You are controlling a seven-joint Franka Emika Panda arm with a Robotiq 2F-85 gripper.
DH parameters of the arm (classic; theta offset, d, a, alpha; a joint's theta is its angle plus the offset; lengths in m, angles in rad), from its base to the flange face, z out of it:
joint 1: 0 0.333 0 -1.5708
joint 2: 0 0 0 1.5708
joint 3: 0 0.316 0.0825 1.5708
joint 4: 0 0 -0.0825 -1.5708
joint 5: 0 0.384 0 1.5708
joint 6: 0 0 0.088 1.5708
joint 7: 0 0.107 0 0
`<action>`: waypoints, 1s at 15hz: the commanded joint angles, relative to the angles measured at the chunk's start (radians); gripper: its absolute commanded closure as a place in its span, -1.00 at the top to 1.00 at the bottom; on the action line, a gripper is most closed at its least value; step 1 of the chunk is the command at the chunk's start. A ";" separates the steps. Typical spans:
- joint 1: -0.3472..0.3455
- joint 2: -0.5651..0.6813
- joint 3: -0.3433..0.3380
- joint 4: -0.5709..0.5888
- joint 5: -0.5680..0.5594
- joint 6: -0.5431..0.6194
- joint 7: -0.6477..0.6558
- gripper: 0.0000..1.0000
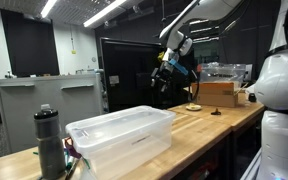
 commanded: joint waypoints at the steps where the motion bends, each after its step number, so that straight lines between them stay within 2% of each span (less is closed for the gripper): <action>1: 0.021 -0.002 -0.021 0.001 -0.005 0.000 0.003 1.00; 11: 0.022 -0.004 -0.023 -0.001 -0.003 0.001 0.002 1.00; 15: 0.018 0.012 -0.025 -0.020 -0.019 0.048 0.005 1.00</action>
